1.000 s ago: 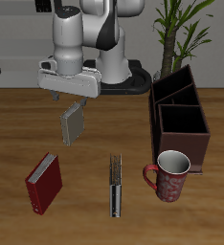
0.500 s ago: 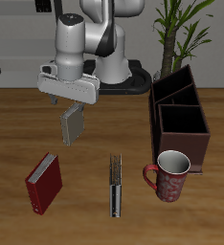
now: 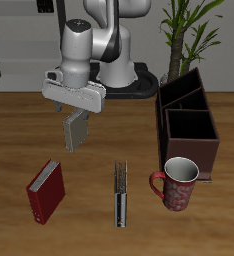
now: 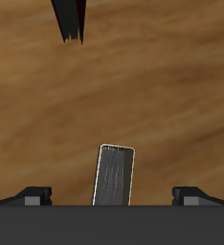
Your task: Place the yellow book into the left desk caddy's front compartment
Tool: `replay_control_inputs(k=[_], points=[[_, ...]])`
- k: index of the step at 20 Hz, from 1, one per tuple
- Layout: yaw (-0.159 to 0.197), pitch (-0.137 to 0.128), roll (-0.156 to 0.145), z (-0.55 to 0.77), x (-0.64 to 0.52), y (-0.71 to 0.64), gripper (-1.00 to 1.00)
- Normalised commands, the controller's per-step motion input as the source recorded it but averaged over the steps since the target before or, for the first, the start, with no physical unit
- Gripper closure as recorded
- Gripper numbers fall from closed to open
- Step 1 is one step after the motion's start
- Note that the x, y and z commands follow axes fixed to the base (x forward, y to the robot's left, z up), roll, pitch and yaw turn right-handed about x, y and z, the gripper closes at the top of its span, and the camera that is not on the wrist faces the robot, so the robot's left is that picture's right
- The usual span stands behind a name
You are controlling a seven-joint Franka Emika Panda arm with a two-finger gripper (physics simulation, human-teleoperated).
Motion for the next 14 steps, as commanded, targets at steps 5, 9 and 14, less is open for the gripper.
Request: replay_control_inputs(k=[5, 9, 14], points=[[-0.006, 0.010, -0.001, -0.05, -0.06, -0.01, -1.00], [-0.037, 0.002, -0.007, -0.11, -0.07, -0.04, -1.00], [-0.003, 0.013, -0.005, -0.10, 0.06, 0.01, -1.00]])
